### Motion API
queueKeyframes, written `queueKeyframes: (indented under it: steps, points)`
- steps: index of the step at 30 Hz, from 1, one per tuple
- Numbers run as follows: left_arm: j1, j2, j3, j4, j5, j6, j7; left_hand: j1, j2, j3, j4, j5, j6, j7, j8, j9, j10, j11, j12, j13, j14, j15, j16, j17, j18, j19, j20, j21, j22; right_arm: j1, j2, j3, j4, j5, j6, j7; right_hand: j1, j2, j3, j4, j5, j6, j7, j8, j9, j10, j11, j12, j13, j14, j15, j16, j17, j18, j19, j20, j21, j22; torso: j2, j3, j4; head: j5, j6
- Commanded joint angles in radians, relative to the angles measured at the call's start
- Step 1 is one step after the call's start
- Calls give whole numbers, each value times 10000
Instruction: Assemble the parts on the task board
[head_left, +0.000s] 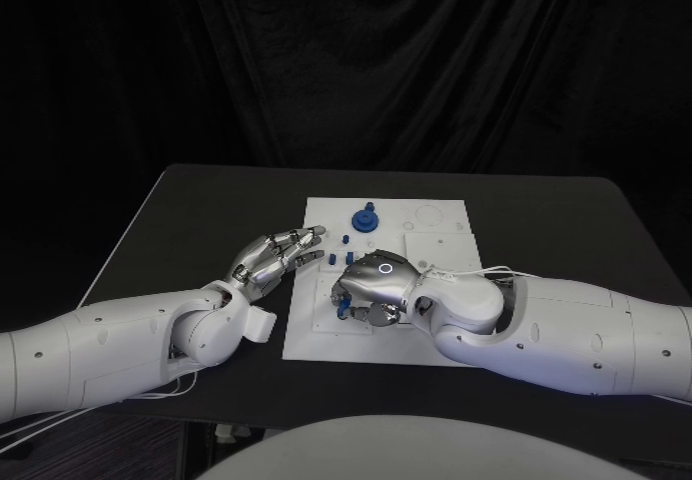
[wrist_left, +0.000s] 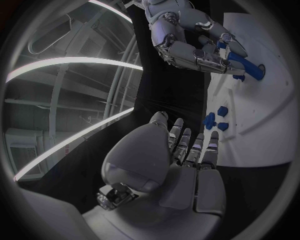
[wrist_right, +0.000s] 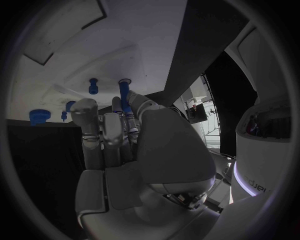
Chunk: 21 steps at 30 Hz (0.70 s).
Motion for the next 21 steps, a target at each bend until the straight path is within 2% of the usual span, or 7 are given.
queueKeyframes:
  steps: [1,21]
  points:
    - [-17,27,9,4,31,136,894,-1,95,33,34,26,-18,49,21,3,-42,11,-28,-6,-38,25,60,2,31,-74,18,-33,1,-66,-70,-37,9,-100,330,-121,86,-22,-9,-42,26,50,-18,58,13,21,21,-44,2,-65,-22,-37,-8,-119,-73,-14,-36,1028,-4,0,-6,4,-1]
    - [-33,59,9,-41,31,154,862,-1,95,33,34,26,-18,49,21,3,-42,11,-28,-6,-38,25,60,2,31,-74,18,-33,1,-70,-173,-38,79,-100,379,-176,70,-20,-17,-36,2,40,-18,45,26,37,23,-63,3,-89,-15,-65,-28,-116,-97,-7,-65,1021,-4,1,-4,17,-1]
